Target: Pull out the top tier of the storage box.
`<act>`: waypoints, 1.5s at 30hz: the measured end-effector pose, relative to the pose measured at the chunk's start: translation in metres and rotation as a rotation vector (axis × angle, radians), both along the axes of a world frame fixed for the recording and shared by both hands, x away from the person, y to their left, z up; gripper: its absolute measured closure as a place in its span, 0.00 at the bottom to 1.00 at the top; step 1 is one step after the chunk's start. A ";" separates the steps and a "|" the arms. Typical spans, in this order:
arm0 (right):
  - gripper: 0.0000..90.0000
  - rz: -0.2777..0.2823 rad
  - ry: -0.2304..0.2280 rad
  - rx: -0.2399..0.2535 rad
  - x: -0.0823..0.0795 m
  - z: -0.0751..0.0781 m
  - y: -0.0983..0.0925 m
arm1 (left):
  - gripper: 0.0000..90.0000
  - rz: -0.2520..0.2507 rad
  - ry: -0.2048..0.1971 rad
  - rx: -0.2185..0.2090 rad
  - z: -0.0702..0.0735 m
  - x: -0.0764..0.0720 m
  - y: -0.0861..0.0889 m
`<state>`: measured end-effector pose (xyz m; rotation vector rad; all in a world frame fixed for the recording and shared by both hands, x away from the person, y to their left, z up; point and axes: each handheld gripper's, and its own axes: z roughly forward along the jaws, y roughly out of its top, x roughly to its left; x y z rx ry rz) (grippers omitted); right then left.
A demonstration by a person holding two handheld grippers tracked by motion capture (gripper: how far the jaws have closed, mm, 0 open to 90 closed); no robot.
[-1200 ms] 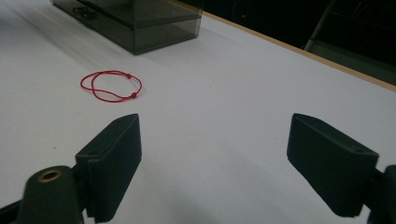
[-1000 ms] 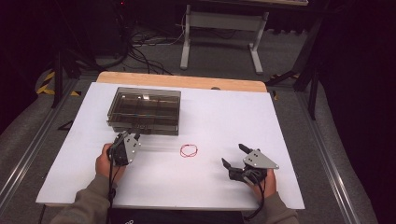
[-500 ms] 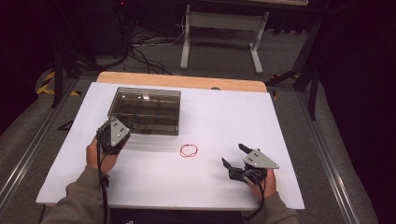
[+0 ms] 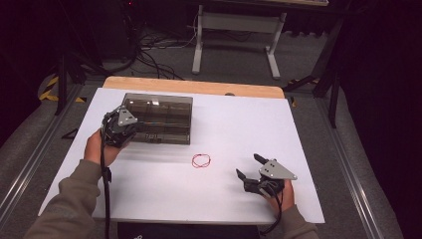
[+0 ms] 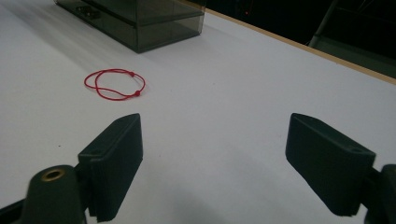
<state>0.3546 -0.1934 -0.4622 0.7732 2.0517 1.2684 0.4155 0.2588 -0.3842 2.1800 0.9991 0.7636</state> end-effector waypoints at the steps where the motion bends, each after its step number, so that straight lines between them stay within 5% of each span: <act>1: 0.22 0.000 0.000 0.000 0.000 0.000 0.000 | 0.99 0.000 0.000 0.000 0.000 0.000 0.000; 6: 0.22 0.001 0.004 -0.003 0.000 0.000 0.000 | 0.99 -0.007 0.072 0.024 -0.004 0.007 0.001; 16: 0.23 0.001 0.003 -0.001 0.000 0.000 0.000 | 0.99 -0.019 0.115 0.003 -0.008 0.006 0.008; 24: 0.23 0.000 0.003 -0.005 0.000 0.000 0.000 | 0.99 -0.035 0.110 0.010 -0.009 -0.001 0.008; 27: 0.23 -0.001 0.007 -0.005 0.000 0.000 0.000 | 0.99 -0.005 0.062 0.068 -0.012 -0.007 0.012; 35: 0.23 -0.003 0.007 -0.010 0.000 0.000 0.000 | 0.99 0.031 0.050 0.018 -0.015 -0.015 0.030; 45: 0.23 -0.006 0.007 -0.010 0.000 -0.001 0.001 | 0.99 0.047 0.036 0.007 -0.017 -0.019 0.040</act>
